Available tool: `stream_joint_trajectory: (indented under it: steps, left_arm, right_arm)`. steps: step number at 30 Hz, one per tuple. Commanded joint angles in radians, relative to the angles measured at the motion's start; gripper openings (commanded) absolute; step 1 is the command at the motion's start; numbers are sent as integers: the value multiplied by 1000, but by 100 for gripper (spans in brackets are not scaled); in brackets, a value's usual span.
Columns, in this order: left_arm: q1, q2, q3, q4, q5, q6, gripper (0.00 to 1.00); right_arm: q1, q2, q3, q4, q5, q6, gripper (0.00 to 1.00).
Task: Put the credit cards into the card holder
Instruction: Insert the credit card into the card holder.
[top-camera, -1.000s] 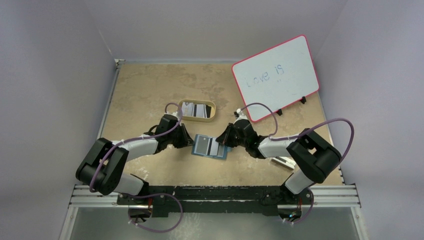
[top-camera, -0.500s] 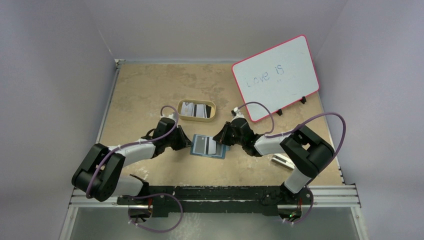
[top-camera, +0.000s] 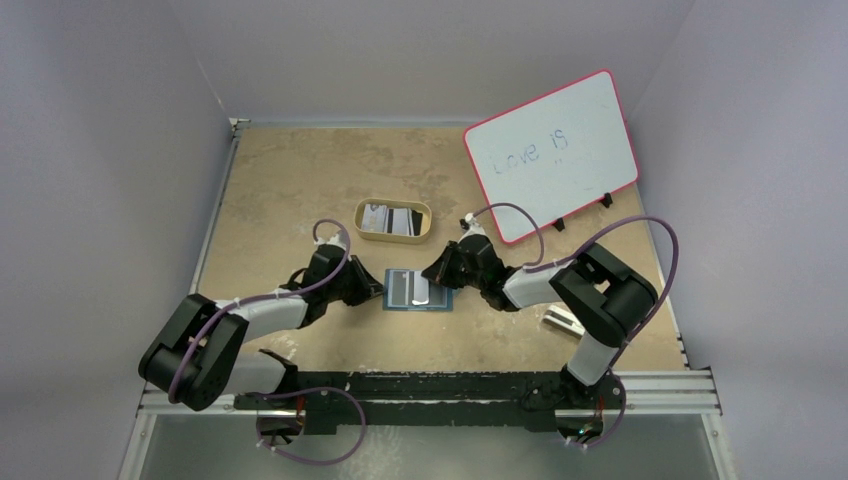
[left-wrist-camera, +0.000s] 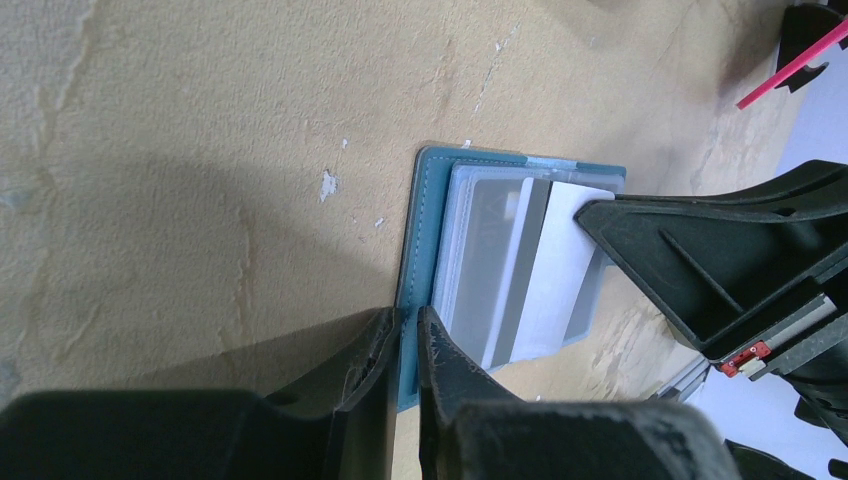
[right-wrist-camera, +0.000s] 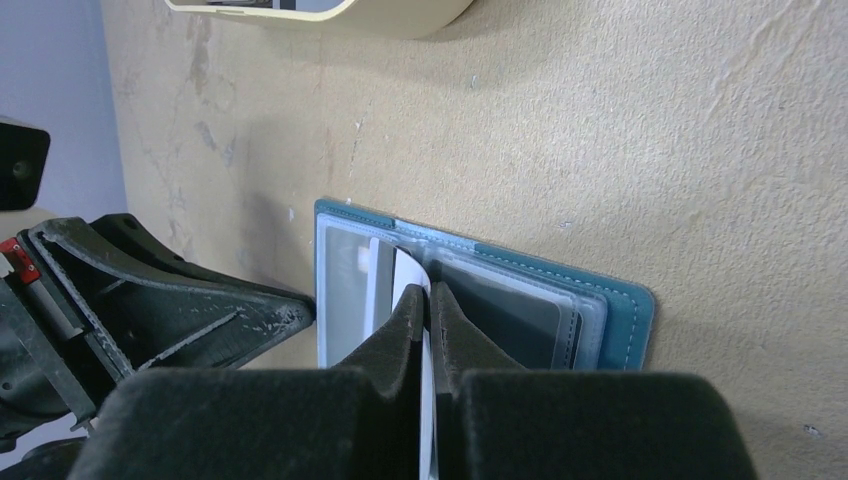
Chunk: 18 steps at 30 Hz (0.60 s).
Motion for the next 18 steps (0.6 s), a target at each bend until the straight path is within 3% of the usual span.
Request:
stream_joint_trajectory:
  steps: [1,3,8,10,18]
  left_arm:
    - [-27,15,-32,-12,4,-29,11]
    - [-28,20,-33,-6,4,-33,11]
    - [-28,9,-38,-10,-11,-33,10]
    - [-28,13,-35,-3,-9,-35,10]
    - [-30,18,-27,-2,-1,-29,10]
  right_arm:
    - [13,21,5,-20,33,-4,0]
    - [14,29,16,-33,17,-9,0]
    - [14,-64,78,-287,41,-63,29]
    - [13,-106,103,-359,59,-93,35]
    - [15,-96,129,-404,66,-133,48]
